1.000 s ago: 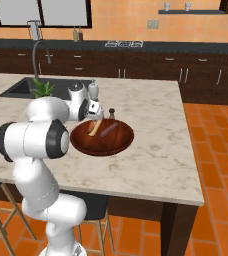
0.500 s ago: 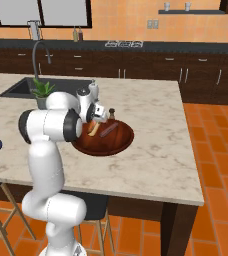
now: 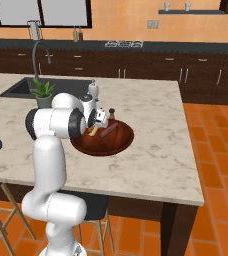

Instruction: Place one bun and one sausage from the bowl on each plate.

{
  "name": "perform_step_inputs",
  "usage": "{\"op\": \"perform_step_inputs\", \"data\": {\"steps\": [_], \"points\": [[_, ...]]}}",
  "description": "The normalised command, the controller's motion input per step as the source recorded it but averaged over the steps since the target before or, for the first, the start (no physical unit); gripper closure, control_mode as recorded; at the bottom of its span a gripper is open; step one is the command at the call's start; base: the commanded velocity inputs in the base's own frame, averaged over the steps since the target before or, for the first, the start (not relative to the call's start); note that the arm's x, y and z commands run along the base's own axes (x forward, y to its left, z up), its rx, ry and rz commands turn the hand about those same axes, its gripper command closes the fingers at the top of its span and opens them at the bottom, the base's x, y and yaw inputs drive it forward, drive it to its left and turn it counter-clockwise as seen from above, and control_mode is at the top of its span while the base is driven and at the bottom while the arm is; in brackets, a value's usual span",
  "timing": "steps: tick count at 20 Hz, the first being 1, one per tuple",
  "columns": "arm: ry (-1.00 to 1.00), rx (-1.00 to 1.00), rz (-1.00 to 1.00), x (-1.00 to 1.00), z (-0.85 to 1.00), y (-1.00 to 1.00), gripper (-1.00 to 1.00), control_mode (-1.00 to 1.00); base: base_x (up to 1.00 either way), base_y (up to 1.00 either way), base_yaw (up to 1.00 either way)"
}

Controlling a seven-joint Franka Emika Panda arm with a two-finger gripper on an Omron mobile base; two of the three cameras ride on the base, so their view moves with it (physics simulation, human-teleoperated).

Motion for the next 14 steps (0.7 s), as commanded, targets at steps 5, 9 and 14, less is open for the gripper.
{"op": "perform_step_inputs", "data": {"steps": [5,9,14], "points": [[0.0,0.01,0.0,0.0,-0.05,0.0,1.0,-1.0,0.0,0.0,0.0],[0.0,-0.08,0.0,-0.08,0.27,0.14,1.0,-1.0,0.0,0.0,0.0],[0.0,-0.1,0.0,-0.64,0.73,0.32,1.0,-1.0,0.0,0.0,0.0]]}}
